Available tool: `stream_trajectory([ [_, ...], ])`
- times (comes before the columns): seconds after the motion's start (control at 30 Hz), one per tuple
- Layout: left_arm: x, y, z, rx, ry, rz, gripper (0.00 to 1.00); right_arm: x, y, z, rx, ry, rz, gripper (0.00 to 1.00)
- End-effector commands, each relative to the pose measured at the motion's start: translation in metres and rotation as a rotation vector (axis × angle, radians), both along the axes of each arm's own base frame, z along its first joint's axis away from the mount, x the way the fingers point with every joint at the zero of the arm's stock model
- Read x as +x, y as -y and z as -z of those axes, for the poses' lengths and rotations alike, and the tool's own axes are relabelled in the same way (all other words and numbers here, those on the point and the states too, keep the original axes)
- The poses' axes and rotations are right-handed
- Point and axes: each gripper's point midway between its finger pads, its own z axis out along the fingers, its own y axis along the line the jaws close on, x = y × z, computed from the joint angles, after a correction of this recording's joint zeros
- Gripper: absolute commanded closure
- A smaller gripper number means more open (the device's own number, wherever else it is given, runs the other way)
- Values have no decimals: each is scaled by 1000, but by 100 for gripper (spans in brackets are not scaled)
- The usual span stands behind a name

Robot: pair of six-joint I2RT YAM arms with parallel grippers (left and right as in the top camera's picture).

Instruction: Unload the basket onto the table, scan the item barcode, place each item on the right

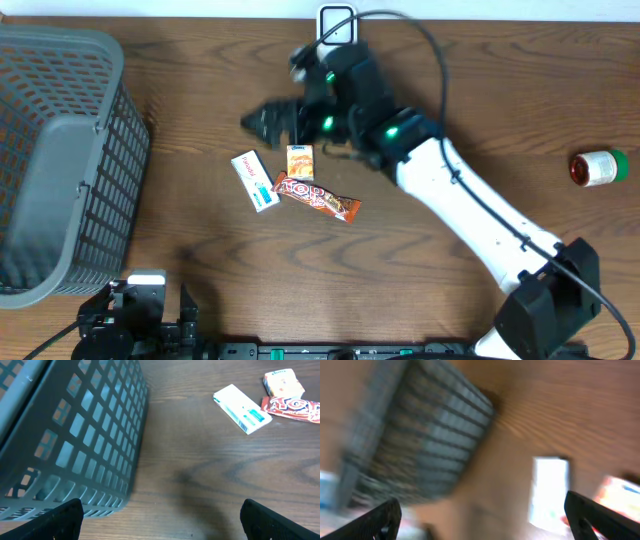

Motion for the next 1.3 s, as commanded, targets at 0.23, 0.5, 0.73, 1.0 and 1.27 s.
stream_trajectory([
  [0.23,-1,2,-2,-5,9,9,1,-22,87,67,-507,222,-382,1],
  [0.5,-1,2,-2,-5,9,9,1,-27,114,134,-414,31,-537,2],
  [0.73,-1,2,-2,-6,9,9,1,-45,124,227,-424,-205,-645,19],
  [1.0,-1,2,-2,-6,9,9,1,-52,118,230,-369,-238,-660,24],
  [1.27,-1,2,-2,-5,9,9,1,-59,122,247,-390,-242,-656,38],
])
